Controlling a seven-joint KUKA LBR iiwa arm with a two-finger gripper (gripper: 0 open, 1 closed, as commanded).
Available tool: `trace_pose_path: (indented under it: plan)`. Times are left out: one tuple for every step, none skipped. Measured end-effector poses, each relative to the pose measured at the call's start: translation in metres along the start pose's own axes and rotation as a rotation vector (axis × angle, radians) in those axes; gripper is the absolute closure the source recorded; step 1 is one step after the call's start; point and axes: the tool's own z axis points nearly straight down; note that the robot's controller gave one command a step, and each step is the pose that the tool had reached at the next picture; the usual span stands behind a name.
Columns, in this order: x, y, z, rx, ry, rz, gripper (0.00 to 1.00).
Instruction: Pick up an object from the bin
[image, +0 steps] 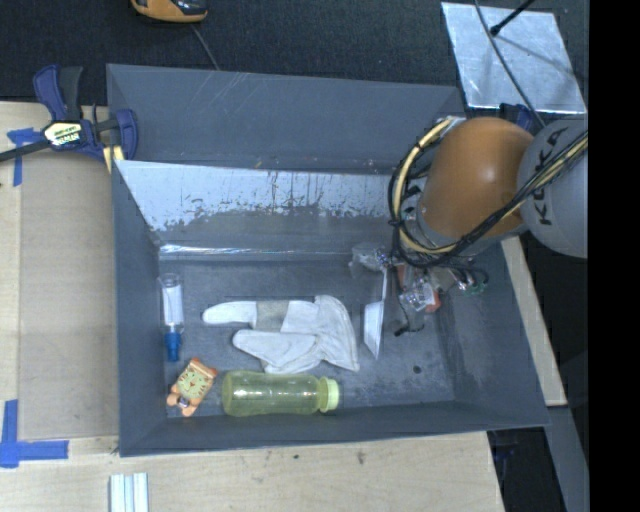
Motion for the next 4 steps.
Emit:
trace_pose_path:
  plan:
    - [0.007,0.004,0.010,0.000,0.001,-0.060,0.00]
    - [0.014,0.008,0.034,0.001,-0.001,-0.253,0.00]
    - [0.026,0.008,0.037,-0.001,-0.001,-0.412,1.00]
    - [0.026,0.008,0.037,-0.001,-0.001,-0.412,1.00]
